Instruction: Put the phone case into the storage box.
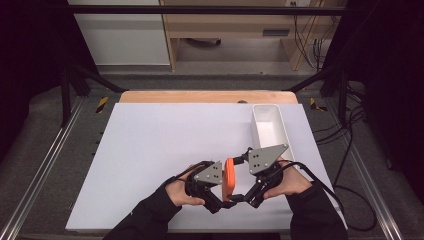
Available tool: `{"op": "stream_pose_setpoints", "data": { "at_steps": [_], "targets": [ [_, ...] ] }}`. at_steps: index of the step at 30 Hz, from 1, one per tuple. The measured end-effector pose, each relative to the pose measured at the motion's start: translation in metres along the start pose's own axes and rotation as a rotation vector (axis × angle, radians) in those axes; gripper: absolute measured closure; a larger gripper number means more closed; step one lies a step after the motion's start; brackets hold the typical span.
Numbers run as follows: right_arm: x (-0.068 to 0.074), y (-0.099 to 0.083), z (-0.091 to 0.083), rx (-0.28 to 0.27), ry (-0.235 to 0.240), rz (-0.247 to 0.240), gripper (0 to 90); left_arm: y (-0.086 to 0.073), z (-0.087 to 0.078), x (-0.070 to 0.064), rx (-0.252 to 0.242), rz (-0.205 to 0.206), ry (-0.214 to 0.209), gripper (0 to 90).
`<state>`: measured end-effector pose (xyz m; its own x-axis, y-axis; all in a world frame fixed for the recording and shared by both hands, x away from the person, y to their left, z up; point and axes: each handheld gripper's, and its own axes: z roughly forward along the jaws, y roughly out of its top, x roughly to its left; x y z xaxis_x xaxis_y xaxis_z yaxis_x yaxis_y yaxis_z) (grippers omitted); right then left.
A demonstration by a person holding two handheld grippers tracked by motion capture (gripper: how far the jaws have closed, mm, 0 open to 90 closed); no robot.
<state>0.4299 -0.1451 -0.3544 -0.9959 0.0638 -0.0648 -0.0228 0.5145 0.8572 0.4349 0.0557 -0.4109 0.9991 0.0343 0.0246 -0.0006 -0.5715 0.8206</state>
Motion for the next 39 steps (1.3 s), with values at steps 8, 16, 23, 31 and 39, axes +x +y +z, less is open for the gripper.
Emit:
{"op": "stream_pose_setpoints", "data": {
  "at_steps": [8, 16, 23, 31, 39],
  "targets": [
    [-0.0013, -0.0012, 0.0024, -0.003, 0.028, -0.005, 12.7, -0.0011, 0.0008, -0.0010, 0.007, 0.006, -0.011, 15.6],
    [-0.0027, -0.0021, 0.0039, -0.006, 0.057, -0.006, 14.3, -0.0019, 0.0023, -0.0019, 0.012, 0.013, -0.019, 15.5],
    [-0.0025, -0.0030, 0.0052, -0.001, 0.064, -0.013, 14.8, -0.0030, 0.0039, -0.0025, 0.019, 0.017, -0.021, 15.5],
    [-0.0031, -0.0036, 0.0067, 0.003, 0.068, -0.007, 15.7, -0.0052, 0.0037, -0.0021, 0.019, 0.012, -0.021, 15.6],
    [-0.0039, -0.0047, 0.0093, 0.011, 0.065, -0.005, 16.2, -0.0076, 0.0046, -0.0015, 0.024, 0.005, -0.019, 15.4]
  ]
}}
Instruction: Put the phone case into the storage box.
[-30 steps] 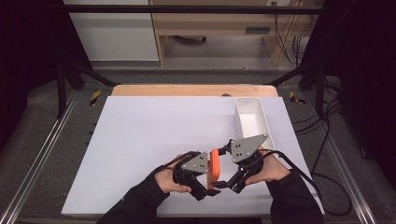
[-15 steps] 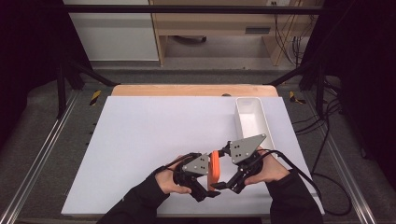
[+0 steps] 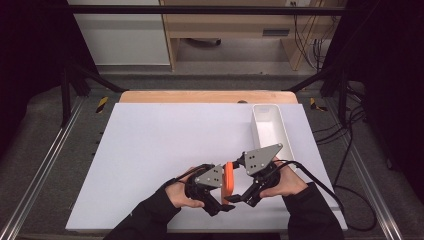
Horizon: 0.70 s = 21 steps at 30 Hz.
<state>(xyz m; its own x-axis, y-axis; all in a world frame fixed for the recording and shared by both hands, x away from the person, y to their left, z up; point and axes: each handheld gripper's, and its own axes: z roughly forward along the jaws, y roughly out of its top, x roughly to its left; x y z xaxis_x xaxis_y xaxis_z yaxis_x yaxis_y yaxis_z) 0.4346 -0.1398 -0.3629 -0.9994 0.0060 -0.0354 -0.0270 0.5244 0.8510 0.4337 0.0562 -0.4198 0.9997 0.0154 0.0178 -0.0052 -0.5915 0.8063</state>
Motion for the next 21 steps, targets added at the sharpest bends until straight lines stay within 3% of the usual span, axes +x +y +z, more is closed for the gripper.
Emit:
{"op": "stream_pose_setpoints", "data": {
  "at_steps": [10, 21],
  "targets": [
    [0.000, 0.000, 0.001, -0.004, 0.003, 0.010, 16.2, 0.000, -0.001, -0.001, -0.002, -0.014, 0.001, 14.6],
    [-0.001, 0.001, -0.014, -0.021, -0.033, 0.016, 16.1, -0.004, -0.021, 0.002, -0.027, -0.055, 0.053, 1.7]
  ]
}}
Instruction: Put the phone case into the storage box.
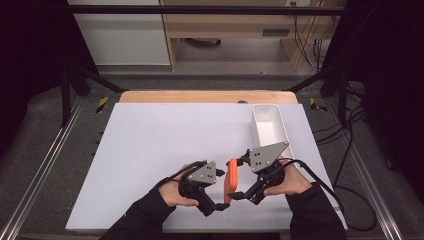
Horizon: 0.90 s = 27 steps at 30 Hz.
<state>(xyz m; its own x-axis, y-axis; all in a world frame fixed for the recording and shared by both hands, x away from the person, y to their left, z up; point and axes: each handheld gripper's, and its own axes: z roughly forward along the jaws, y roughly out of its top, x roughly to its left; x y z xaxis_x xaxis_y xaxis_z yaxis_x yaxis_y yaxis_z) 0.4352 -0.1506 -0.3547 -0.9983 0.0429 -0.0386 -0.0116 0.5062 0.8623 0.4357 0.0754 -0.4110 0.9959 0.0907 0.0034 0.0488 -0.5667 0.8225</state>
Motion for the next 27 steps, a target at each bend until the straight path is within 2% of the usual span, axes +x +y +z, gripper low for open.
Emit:
{"op": "stream_pose_setpoints", "data": {
  "at_steps": [6, 13, 21, 27],
  "targets": [
    [-0.003, -0.001, -0.012, -0.011, -0.056, 0.015, 16.0, -0.008, -0.016, 0.004, -0.012, -0.026, 0.047, 0.2],
    [-0.004, -0.002, -0.024, -0.037, -0.115, 0.031, 15.9, -0.024, -0.032, 0.010, -0.026, -0.085, 0.123, 0.0],
    [-0.004, 0.002, -0.036, -0.065, -0.192, 0.046, 15.9, -0.045, -0.055, 0.018, -0.075, -0.170, 0.233, 0.0],
    [-0.005, 0.004, -0.046, -0.089, -0.239, 0.069, 15.9, -0.065, -0.073, 0.027, -0.109, -0.238, 0.293, 0.0]
  ]
}}
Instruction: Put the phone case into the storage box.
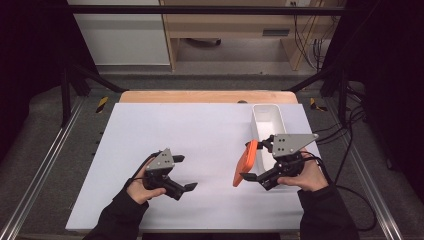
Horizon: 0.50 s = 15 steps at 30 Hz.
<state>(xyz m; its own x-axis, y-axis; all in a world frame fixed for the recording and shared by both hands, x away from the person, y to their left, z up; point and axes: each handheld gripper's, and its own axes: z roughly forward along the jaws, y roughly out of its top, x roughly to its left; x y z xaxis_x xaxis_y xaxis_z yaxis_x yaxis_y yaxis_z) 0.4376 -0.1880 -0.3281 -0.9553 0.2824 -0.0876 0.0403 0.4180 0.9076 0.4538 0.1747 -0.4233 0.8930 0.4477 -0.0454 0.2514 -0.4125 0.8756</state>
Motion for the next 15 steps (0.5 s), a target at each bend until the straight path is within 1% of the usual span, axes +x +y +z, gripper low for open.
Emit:
{"op": "stream_pose_setpoints", "data": {
  "at_steps": [4, 7, 13, 15],
  "targets": [
    [-0.002, 0.002, -0.005, -0.011, -0.032, 0.013, 15.9, -0.009, -0.011, 0.010, -0.013, -0.036, 0.044, 0.0],
    [-0.005, 0.003, -0.009, -0.017, -0.062, 0.027, 15.9, -0.013, -0.018, 0.015, -0.017, -0.045, 0.075, 0.0],
    [-0.010, 0.006, -0.014, -0.018, -0.110, 0.052, 15.9, -0.021, -0.033, 0.022, -0.035, -0.068, 0.124, 0.0],
    [-0.011, 0.008, -0.016, -0.031, -0.121, 0.062, 15.8, -0.024, -0.037, 0.024, -0.039, -0.073, 0.143, 0.0]
  ]
}}
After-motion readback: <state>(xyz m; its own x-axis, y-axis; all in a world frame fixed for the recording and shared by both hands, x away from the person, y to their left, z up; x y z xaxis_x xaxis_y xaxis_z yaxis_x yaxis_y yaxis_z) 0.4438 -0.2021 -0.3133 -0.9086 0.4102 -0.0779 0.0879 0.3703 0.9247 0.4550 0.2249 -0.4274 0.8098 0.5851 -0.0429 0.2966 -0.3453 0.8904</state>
